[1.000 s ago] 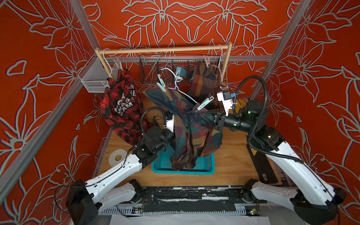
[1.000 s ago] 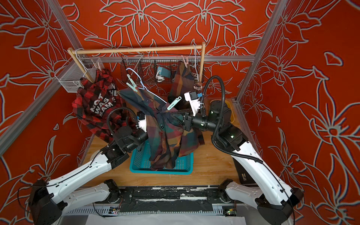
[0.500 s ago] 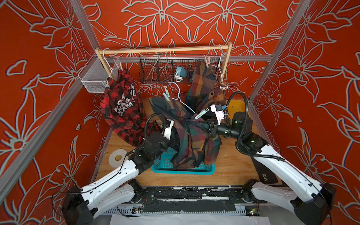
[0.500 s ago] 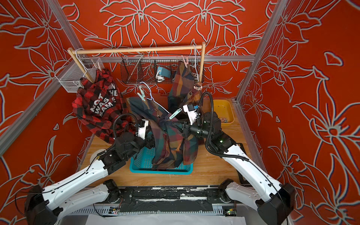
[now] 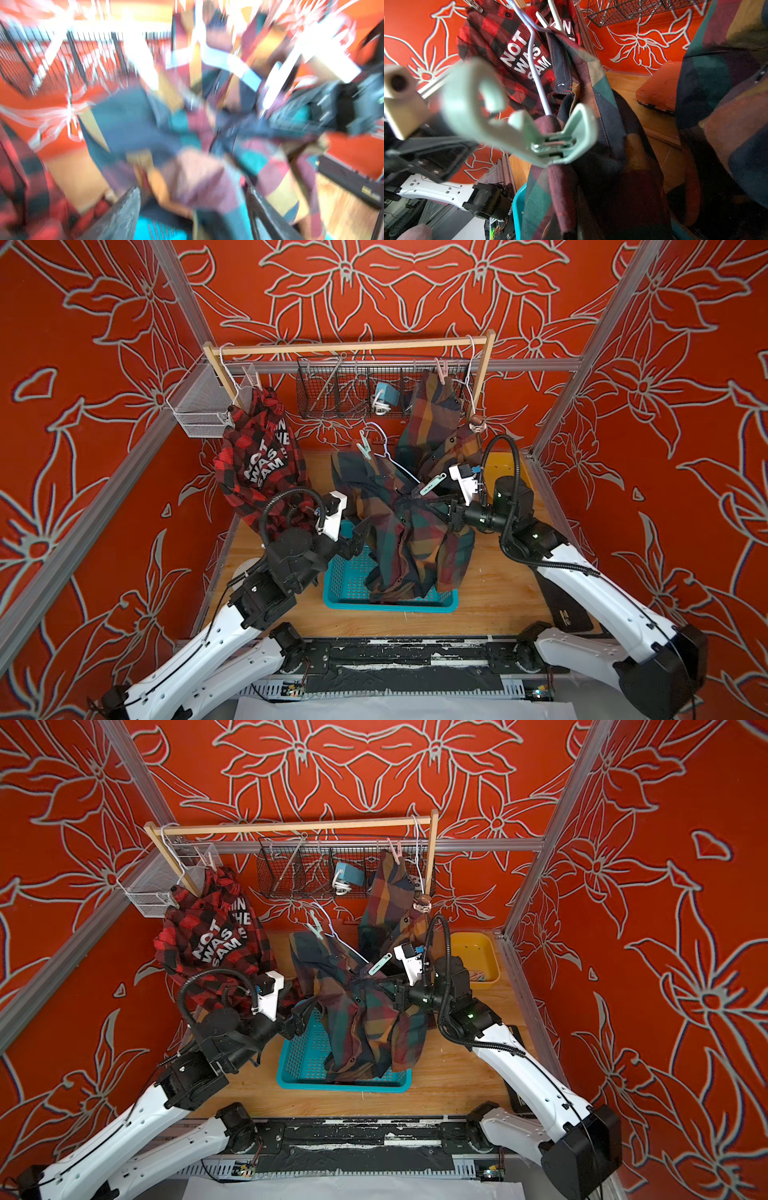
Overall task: Remove the clothespins securing long-sleeve shirts to the hanger
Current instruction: Place the long-sleeve shirt at the bin.
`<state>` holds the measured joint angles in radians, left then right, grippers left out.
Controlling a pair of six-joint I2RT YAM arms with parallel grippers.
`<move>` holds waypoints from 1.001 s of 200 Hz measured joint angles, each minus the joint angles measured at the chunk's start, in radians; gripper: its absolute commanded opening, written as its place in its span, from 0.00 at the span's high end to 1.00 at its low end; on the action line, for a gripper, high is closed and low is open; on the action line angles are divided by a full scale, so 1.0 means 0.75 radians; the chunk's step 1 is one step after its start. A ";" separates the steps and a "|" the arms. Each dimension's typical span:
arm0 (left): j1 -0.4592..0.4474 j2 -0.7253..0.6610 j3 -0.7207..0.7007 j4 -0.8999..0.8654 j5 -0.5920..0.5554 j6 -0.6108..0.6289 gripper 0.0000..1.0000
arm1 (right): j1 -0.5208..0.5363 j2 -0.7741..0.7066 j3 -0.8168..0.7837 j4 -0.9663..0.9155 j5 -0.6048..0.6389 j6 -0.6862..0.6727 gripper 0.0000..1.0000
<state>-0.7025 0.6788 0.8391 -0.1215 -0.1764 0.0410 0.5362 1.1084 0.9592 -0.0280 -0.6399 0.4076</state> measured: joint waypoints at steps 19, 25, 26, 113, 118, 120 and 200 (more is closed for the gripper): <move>0.000 0.037 0.082 0.056 0.026 0.050 0.24 | 0.000 0.009 -0.018 -0.011 -0.001 -0.027 1.00; 0.001 0.060 0.104 0.077 0.032 0.065 0.24 | 0.000 0.013 -0.020 -0.018 -0.001 -0.036 1.00; 0.001 0.066 0.111 0.086 0.034 0.068 0.24 | 0.000 0.013 -0.021 -0.019 -0.001 -0.036 1.00; 0.234 0.458 0.228 0.346 0.153 0.055 0.30 | 0.002 0.028 -0.027 -0.078 -0.001 -0.116 1.00; 0.250 0.467 0.228 0.362 0.161 0.049 0.30 | 0.002 0.027 -0.027 -0.080 -0.001 -0.119 1.00; 0.254 0.470 0.228 0.366 0.164 0.045 0.30 | 0.002 0.027 -0.027 -0.081 -0.001 -0.120 1.00; 0.282 0.594 0.268 0.504 0.353 -0.025 0.37 | 0.010 0.023 -0.027 -0.099 -0.001 -0.148 1.00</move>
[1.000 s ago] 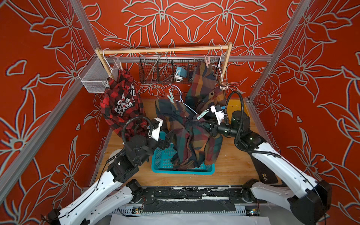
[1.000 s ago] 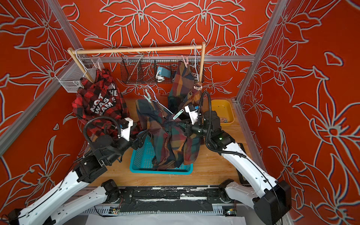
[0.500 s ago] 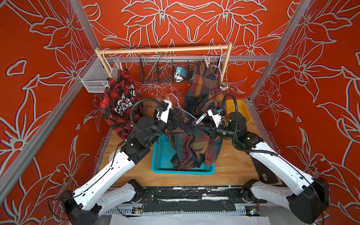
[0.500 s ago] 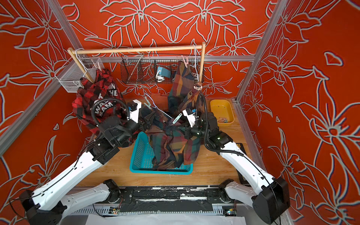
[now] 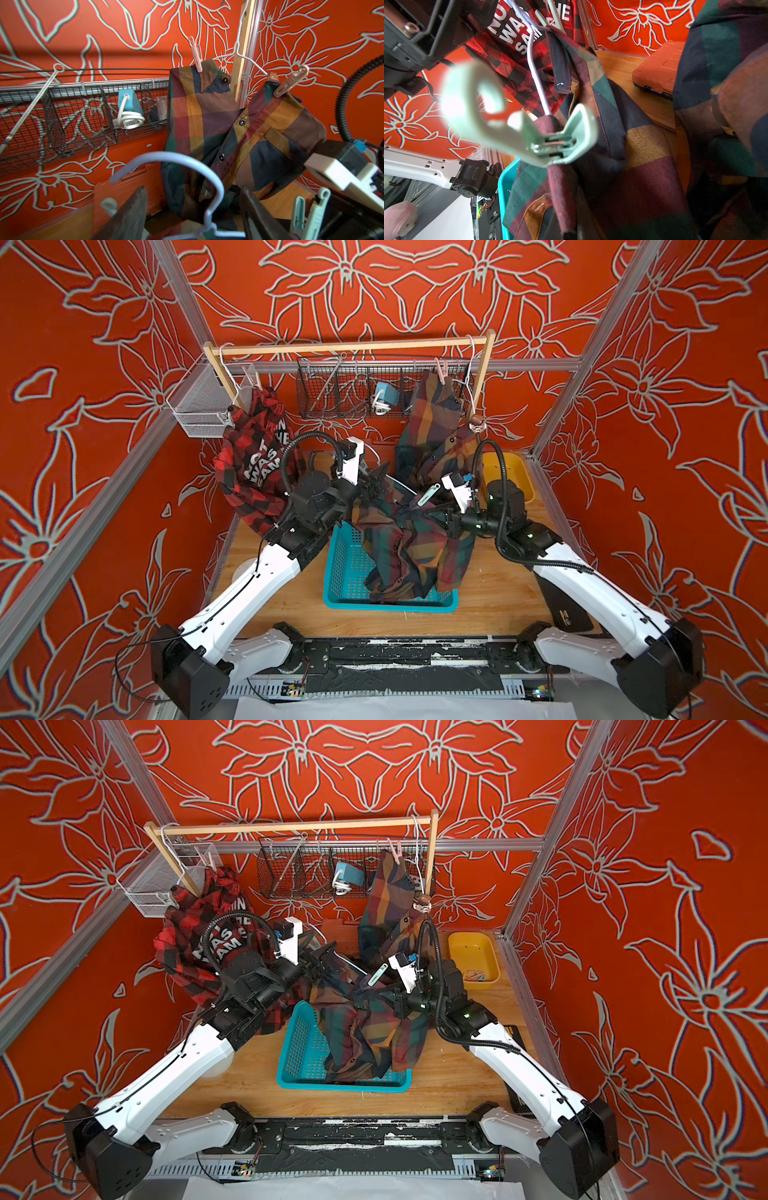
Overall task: Remove the clothespins securing long-sleeve shirts to the hanger
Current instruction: Place the long-sleeve shirt at the bin.
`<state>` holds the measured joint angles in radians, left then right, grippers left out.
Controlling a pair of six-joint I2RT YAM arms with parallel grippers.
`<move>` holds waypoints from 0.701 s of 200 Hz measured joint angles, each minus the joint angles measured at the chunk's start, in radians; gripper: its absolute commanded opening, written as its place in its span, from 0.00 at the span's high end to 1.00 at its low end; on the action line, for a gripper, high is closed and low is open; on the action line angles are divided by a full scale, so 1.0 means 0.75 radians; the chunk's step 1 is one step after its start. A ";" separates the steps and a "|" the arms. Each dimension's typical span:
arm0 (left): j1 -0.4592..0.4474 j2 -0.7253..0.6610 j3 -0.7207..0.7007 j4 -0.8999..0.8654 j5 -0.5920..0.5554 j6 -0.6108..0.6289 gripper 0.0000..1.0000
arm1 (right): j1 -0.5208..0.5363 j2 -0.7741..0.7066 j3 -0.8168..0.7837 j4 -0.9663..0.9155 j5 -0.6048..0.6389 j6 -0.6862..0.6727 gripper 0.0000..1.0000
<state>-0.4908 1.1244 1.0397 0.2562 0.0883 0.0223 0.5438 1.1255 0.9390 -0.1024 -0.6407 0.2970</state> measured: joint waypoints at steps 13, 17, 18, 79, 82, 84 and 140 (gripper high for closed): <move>0.000 0.010 0.000 0.011 0.015 -0.003 0.41 | 0.000 -0.001 0.000 -0.001 -0.002 -0.001 1.00; 0.000 0.013 0.000 0.014 0.018 -0.006 0.42 | 0.000 -0.002 0.000 0.000 -0.005 -0.001 1.00; 0.000 0.014 0.000 0.014 0.019 -0.007 0.42 | 0.000 -0.002 0.000 0.000 -0.007 -0.001 1.00; 0.000 0.079 0.000 0.062 0.053 -0.026 0.63 | 0.018 -0.006 0.000 0.001 -0.035 -0.017 1.00; 0.000 0.082 0.000 0.062 0.055 -0.028 0.64 | 0.018 -0.006 0.000 0.001 -0.035 -0.018 1.00; 0.000 0.084 0.000 0.063 0.055 -0.034 0.65 | 0.018 -0.006 0.000 0.001 -0.035 -0.018 1.00; -0.001 0.112 0.000 0.098 0.073 -0.012 0.95 | 0.033 -0.005 0.000 0.001 -0.029 -0.019 1.00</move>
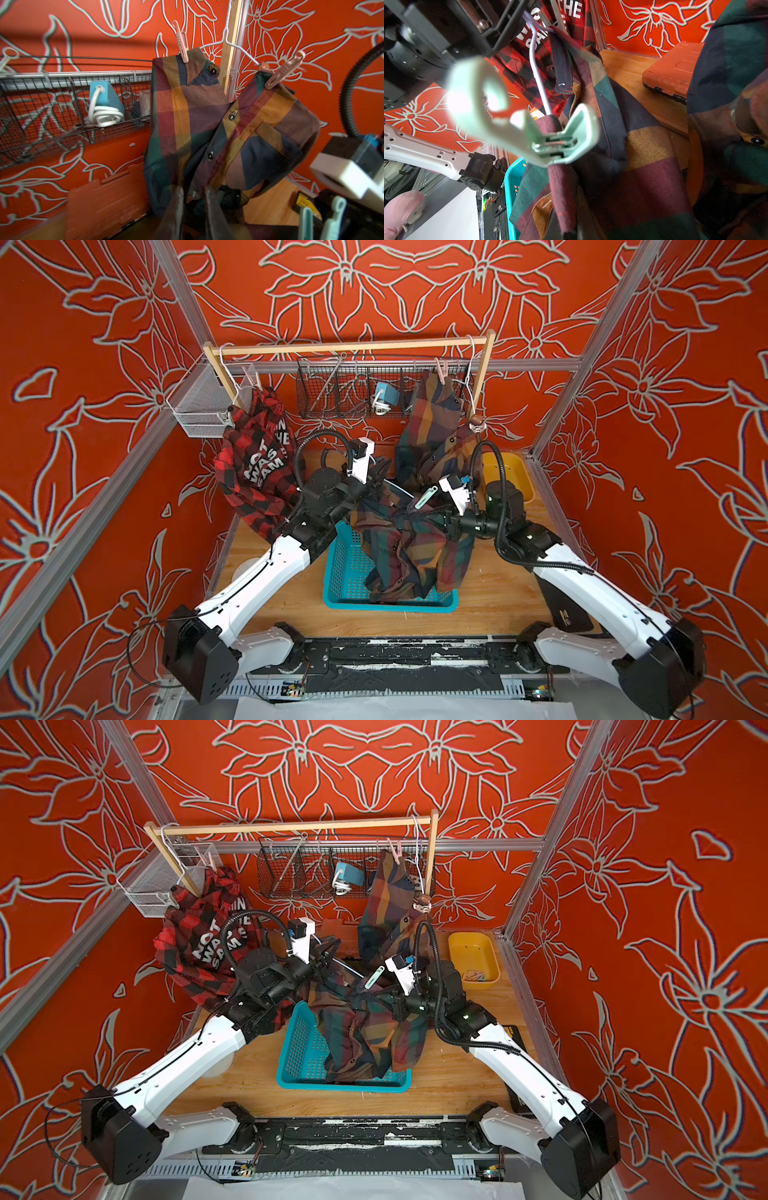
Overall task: Remove the clothespins securing long-sleeve shirts to the hanger
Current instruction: Place the long-sleeve shirt at the bin.
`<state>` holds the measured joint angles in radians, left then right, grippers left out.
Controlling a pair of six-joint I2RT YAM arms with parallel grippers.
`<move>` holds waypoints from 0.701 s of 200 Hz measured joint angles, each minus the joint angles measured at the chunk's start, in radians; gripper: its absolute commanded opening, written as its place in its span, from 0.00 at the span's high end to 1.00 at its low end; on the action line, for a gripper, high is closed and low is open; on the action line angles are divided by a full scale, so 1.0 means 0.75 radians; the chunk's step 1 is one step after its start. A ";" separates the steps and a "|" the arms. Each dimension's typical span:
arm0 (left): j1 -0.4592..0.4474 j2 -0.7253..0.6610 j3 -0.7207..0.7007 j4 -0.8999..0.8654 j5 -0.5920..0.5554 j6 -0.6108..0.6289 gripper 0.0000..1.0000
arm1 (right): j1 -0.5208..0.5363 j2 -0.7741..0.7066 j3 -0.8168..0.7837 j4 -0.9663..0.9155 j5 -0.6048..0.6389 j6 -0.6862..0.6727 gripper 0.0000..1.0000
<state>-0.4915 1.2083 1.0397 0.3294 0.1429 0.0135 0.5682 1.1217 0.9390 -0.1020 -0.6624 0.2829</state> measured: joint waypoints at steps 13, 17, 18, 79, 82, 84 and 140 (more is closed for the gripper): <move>0.003 0.002 0.000 0.012 -0.003 0.007 1.00 | 0.003 0.003 0.000 -0.005 0.002 0.000 1.00; 0.003 0.003 0.000 0.015 -0.003 0.008 1.00 | 0.004 0.004 0.000 -0.008 0.003 0.000 1.00; 0.003 0.003 0.000 0.015 -0.002 0.008 1.00 | 0.004 0.004 0.000 -0.005 0.003 0.000 1.00; 0.009 0.011 -0.001 0.023 0.003 0.023 1.00 | 0.006 0.004 0.001 -0.016 0.019 -0.004 1.00; 0.009 0.011 -0.001 0.023 0.003 0.024 1.00 | 0.006 0.004 0.001 -0.016 0.020 -0.004 1.00; 0.009 0.011 -0.001 0.023 0.003 0.026 1.00 | 0.006 0.004 0.001 -0.017 0.021 -0.005 0.97; 0.038 0.011 -0.035 0.044 0.025 0.051 1.00 | -0.006 -0.082 0.003 -0.046 0.027 -0.018 0.53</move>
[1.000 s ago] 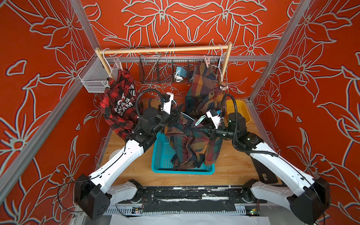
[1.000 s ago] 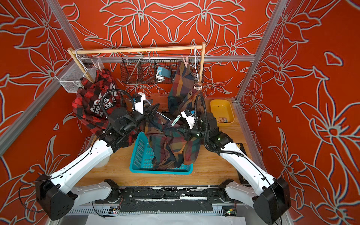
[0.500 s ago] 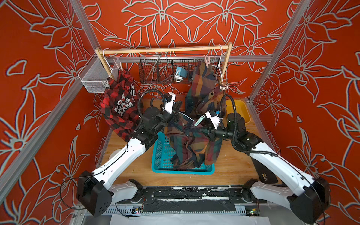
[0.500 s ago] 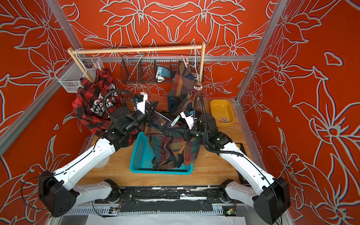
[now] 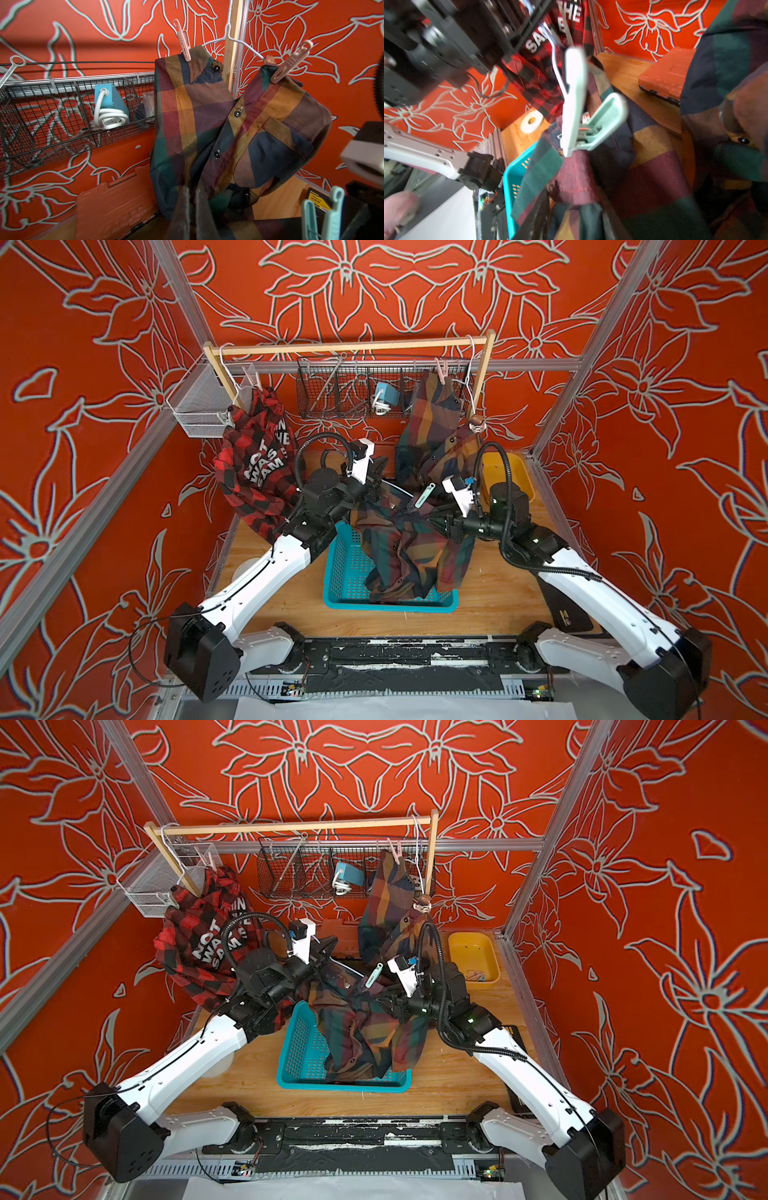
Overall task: Remove the clothespins securing long-sleeve shirts to the hanger
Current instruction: Place the long-sleeve shirt at the bin, then remove the clamp from the hanger.
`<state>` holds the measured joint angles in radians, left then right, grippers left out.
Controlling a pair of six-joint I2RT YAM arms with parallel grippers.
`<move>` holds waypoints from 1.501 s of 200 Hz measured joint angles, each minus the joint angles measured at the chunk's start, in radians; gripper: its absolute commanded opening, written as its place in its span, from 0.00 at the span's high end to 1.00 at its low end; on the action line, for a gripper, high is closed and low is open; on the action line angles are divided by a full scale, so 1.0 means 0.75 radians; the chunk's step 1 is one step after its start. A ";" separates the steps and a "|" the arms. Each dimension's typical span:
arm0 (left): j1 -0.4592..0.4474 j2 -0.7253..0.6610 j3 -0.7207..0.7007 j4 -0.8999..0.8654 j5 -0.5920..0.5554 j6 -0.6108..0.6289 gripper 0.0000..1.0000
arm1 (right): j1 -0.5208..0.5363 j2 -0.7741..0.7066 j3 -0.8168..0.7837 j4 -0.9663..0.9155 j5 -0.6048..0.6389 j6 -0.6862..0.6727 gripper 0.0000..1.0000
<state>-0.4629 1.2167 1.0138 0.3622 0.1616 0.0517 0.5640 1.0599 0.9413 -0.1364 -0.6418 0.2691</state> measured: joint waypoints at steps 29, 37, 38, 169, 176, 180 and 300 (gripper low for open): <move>0.024 0.000 -0.024 0.012 0.018 0.007 1.00 | -0.044 -0.039 0.001 0.003 -0.031 0.013 0.43; 0.027 0.000 -0.035 0.015 0.026 0.011 1.00 | -0.061 -0.051 0.001 0.002 -0.038 0.021 0.41; 0.027 0.000 -0.036 0.015 0.027 0.011 1.00 | -0.063 -0.052 0.001 0.003 -0.039 0.020 0.41; 0.034 -0.066 -0.108 0.060 0.084 0.020 1.00 | -0.100 0.069 0.020 0.182 -0.178 0.079 0.33; 0.034 -0.070 -0.109 0.064 0.089 0.020 1.00 | -0.100 0.076 0.020 0.200 -0.185 0.085 0.33; 0.034 -0.072 -0.109 0.066 0.092 0.020 1.00 | -0.101 0.079 0.020 0.209 -0.189 0.088 0.33; 0.034 -0.081 -0.131 0.089 0.116 0.021 1.00 | -0.099 0.220 0.080 0.397 -0.308 0.184 0.48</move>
<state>-0.4374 1.1561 0.9157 0.4290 0.2485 0.0673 0.4896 1.2251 1.0016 0.1612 -0.8730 0.4068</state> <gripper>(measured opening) 0.048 0.553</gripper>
